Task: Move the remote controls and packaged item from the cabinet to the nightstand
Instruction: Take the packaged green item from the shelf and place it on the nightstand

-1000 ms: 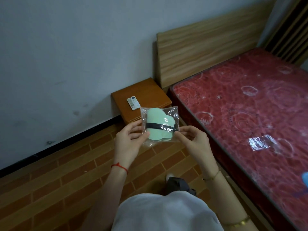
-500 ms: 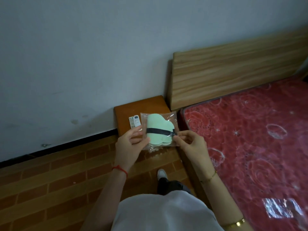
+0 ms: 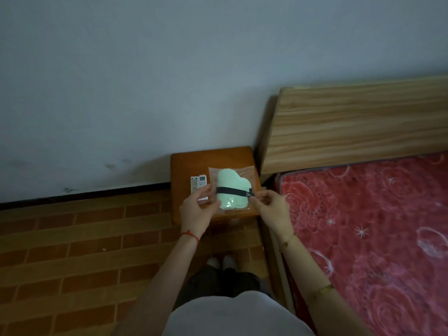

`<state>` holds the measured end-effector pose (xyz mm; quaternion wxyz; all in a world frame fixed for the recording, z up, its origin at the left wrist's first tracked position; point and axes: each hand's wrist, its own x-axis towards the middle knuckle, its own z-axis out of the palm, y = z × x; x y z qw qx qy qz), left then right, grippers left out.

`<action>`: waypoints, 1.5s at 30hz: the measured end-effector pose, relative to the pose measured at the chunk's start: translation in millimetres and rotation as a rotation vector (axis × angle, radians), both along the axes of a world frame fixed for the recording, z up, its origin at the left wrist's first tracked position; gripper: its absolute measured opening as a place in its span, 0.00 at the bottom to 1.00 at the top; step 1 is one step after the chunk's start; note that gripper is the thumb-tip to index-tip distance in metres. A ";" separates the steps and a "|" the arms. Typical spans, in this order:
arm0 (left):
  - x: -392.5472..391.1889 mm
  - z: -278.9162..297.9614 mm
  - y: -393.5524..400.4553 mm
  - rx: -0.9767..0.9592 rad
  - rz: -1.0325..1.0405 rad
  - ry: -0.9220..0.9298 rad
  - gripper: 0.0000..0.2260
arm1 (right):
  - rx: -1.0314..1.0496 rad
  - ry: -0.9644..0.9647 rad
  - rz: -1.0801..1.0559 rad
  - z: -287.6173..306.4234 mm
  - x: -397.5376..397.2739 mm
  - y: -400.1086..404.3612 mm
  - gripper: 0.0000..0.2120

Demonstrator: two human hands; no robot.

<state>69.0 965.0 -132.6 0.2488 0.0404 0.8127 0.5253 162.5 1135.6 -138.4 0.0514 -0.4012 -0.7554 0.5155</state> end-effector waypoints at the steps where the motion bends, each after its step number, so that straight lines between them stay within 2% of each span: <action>1: -10.7 -7.8 5.6 -0.006 0.008 -0.005 0.24 | 0.005 -0.015 0.004 -8.2 -12.7 4.9 0.11; 12: -116.5 -145.1 59.3 -0.111 -0.048 -0.169 0.25 | -0.002 -0.171 0.017 -147.8 -135.4 54.9 0.13; 19: -152.6 -252.5 78.9 -0.151 -0.069 -0.238 0.22 | -0.036 -0.264 0.024 -271.4 -169.0 72.6 0.13; 24: -160.7 -304.3 89.1 -0.163 -0.098 -0.258 0.22 | -0.045 -0.286 0.038 -330.1 -180.1 83.3 0.14; 35: -154.7 -345.0 94.5 -0.204 -0.098 -0.305 0.25 | -0.021 -0.316 0.064 -364.7 -170.7 78.2 0.15; 45: -147.9 -338.0 95.1 -0.265 -0.081 -0.298 0.27 | -0.060 -0.353 0.152 -354.2 -164.5 81.2 0.17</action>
